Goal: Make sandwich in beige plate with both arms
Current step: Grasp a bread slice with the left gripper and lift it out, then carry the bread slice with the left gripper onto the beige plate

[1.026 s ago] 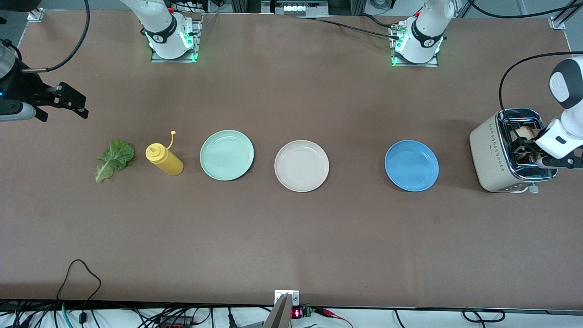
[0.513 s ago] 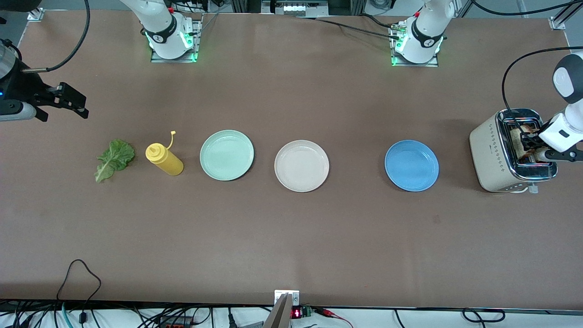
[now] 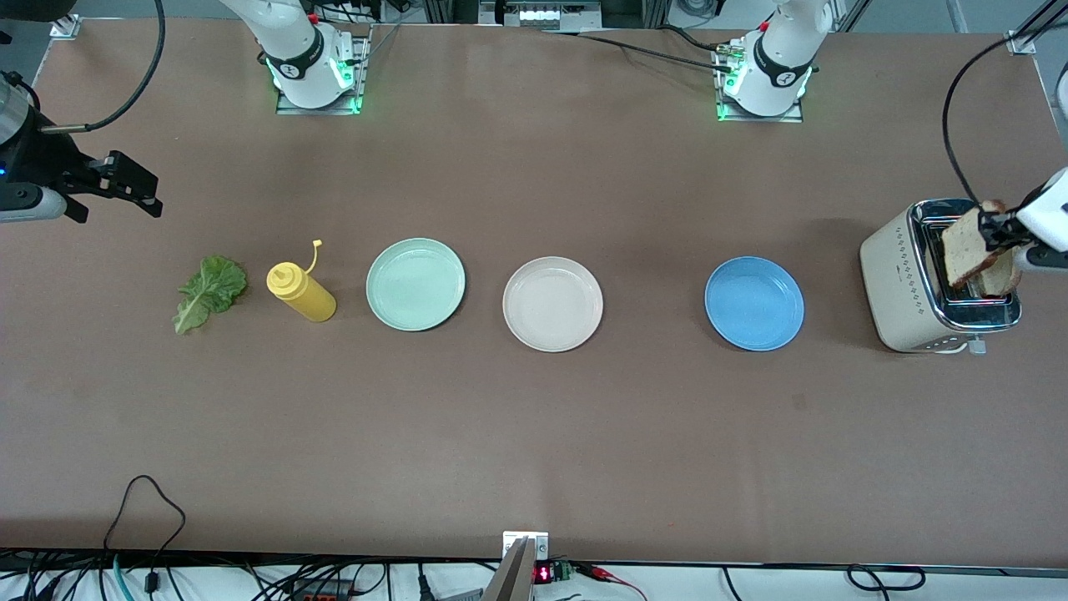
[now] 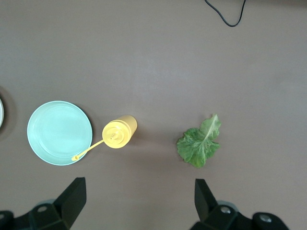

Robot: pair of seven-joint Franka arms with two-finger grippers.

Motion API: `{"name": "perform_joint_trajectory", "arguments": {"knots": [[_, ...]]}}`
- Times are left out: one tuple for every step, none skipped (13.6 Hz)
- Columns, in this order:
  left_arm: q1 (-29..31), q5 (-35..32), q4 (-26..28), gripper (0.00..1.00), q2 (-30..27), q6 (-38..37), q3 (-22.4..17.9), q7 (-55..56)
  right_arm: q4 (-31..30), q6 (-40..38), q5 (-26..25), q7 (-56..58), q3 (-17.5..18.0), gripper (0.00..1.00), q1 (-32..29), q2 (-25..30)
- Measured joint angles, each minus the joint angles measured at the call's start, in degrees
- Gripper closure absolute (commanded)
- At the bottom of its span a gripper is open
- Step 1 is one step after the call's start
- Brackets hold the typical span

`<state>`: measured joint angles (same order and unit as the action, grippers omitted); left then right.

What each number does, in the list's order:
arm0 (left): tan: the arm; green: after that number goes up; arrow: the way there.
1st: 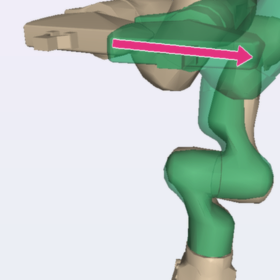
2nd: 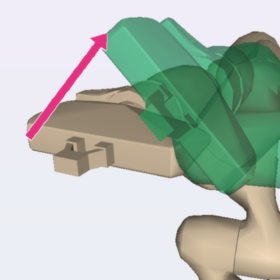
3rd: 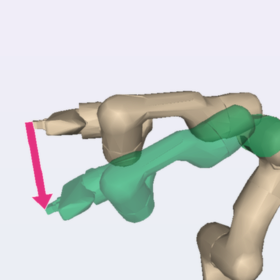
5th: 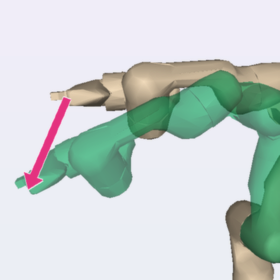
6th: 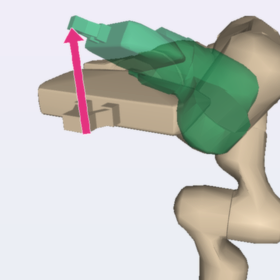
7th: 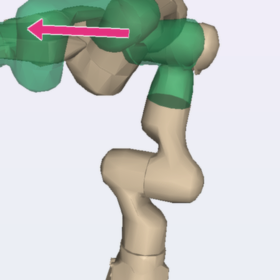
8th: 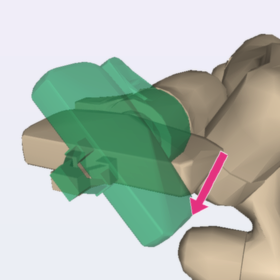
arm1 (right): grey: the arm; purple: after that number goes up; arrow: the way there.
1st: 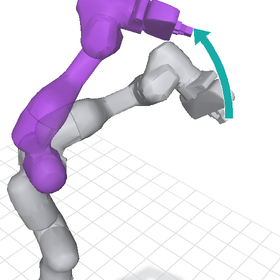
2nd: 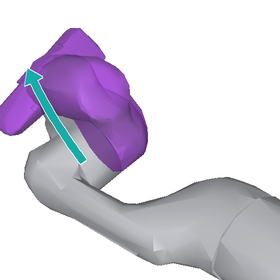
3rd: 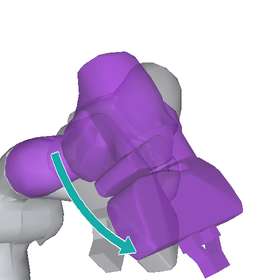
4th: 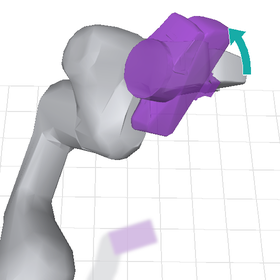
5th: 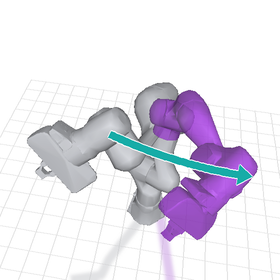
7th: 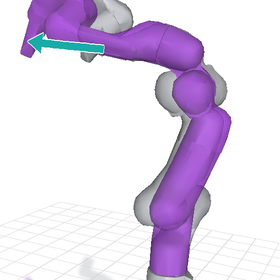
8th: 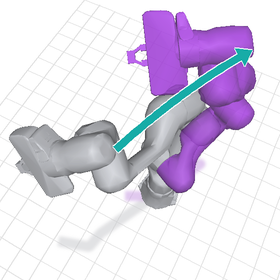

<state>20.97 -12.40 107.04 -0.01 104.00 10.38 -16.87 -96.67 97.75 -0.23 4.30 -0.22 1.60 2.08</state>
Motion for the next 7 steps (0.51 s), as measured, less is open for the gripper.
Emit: {"name": "perform_joint_trajectory", "arguments": {"knots": [[-0.1, 0.0, -3.5, 0.99, -0.3, -4.3, 2.6, 0.0, 0.0, 0.0, 0.0, 0.0, 0.0, 0.0, 0.0, 0.0], [-0.2, 0.0, -6.5, 0.99, -0.2, -7.7, 5.3, 0.0, 0.0, 0.0, 0.0, 0.0, 0.0, 0.0, 0.0, 0.0], [-0.2, 0.1, -8.6, 0.99, 0.0, -10.7, 8.2, 0.2, 0.0, 0.0, 0.0, 0.0, 0.0, 0.0, 0.0, 0.0], [-0.3, 0.5, -9.7, 0.99, 0.5, -12.7, 11.1, 1.1, 0.0, 0.0, 0.0, 0.0, 0.0, 0.0, 0.0, 0.0], [-0.4, 2.1, -10.1, 0.99, 1.4, -13.6, 13.9, 3.1, 0.1, 0.0, 0.0, 0.0, 0.0, 0.0, 0.0, 0.1], [-0.6, 5.1, -10.0, 0.99, 3.1, -13.9, 16.7, 6.3, 0.1, 0.0, 0.0, 0.0, 0.0, 0.0, 0.0, 0.1], [-0.9, 9.1, -10.0, 0.99, 5.4, -13.9, 19.4, 10.4, 0.1, 0.0, 0.0, 0.0, 0.0, 0.0, 0.0, 0.1]]}}
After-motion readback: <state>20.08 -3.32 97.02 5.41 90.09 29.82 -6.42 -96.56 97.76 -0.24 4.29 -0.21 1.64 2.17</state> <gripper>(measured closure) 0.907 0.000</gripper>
